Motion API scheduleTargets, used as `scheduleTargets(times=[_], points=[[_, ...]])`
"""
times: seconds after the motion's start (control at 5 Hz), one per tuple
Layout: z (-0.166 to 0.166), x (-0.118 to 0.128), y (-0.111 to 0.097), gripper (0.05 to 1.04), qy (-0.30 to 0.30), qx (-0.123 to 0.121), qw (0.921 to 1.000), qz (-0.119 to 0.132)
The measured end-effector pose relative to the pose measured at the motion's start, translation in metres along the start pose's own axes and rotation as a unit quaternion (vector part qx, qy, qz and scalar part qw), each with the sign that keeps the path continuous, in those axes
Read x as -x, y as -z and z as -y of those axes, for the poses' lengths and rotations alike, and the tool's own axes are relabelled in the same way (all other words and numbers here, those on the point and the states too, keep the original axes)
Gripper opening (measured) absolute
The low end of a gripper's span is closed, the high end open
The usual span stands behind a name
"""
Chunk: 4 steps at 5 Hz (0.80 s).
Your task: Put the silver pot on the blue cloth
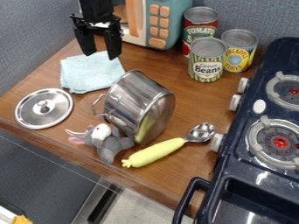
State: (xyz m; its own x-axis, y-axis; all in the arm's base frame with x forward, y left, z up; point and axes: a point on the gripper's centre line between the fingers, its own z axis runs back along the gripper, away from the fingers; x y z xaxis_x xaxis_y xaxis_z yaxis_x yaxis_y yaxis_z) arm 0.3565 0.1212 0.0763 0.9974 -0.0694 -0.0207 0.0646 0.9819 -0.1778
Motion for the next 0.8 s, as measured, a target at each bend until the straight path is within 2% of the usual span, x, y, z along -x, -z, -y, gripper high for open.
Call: scheduleTargets(times=[0.2, 0.4, 0.6, 0.8], points=[[0.019, 0.001, -0.003, 1.001, 0.034, 0.089, 0.9952, -0.024], [0.026, 0.011, 0.009, 1.001, 0.025, 0.206, 0.9754, -0.074], [0.023, 0.015, 0.017, 1.001, 0.009, 0.229, 0.9685, -0.097], [0.023, 0.015, 0.018, 1.001, 0.005, 0.232, 0.9676, -0.1]])
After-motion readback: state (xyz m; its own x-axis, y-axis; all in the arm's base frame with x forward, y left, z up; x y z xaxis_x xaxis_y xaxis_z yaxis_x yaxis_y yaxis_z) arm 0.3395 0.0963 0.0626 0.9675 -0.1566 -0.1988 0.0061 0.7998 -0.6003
